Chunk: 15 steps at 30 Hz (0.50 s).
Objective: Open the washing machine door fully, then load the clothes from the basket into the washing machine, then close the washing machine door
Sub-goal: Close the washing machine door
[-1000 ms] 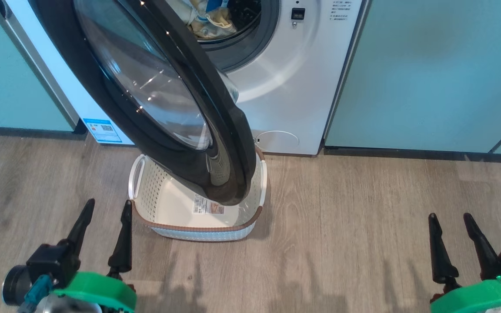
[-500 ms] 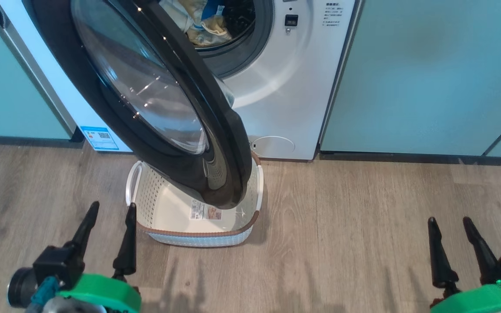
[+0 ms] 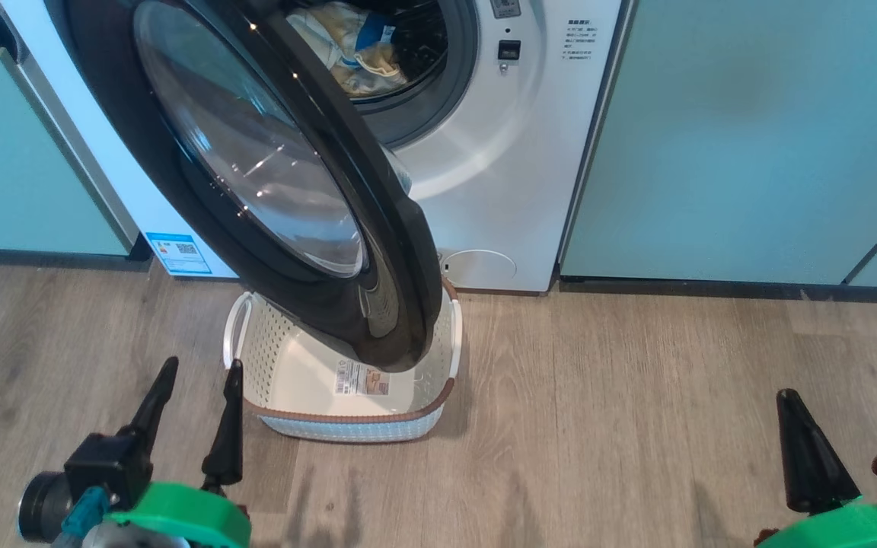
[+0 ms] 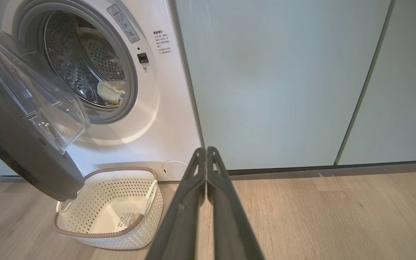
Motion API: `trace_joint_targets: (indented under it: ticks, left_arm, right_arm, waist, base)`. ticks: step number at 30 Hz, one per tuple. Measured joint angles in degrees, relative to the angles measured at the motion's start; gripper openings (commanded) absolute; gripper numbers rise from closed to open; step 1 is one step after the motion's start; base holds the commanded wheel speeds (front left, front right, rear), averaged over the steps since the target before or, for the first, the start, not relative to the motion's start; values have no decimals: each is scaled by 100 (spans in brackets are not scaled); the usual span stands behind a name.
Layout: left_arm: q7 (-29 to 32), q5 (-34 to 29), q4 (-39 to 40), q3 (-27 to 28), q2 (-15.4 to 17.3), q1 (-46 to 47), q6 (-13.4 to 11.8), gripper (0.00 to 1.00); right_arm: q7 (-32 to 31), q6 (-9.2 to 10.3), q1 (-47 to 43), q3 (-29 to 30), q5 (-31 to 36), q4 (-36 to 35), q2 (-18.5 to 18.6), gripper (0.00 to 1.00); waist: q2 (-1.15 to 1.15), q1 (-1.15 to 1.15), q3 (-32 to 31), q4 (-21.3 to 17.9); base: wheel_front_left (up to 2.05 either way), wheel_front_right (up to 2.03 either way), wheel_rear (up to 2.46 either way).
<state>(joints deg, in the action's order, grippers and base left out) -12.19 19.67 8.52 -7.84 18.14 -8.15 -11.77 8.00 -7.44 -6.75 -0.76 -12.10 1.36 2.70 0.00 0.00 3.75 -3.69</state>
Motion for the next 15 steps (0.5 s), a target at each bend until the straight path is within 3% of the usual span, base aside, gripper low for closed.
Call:
trace_joint_targets:
  ticks: [15]
  left_arm:
    - [0,-2,-9,-175,-9,13,4,100]
  right_arm:
    - [-9,0,244,-296,-122,299,30,0]
  waist:
    - [0,0,10,464]
  base:
    - [0,0,0]
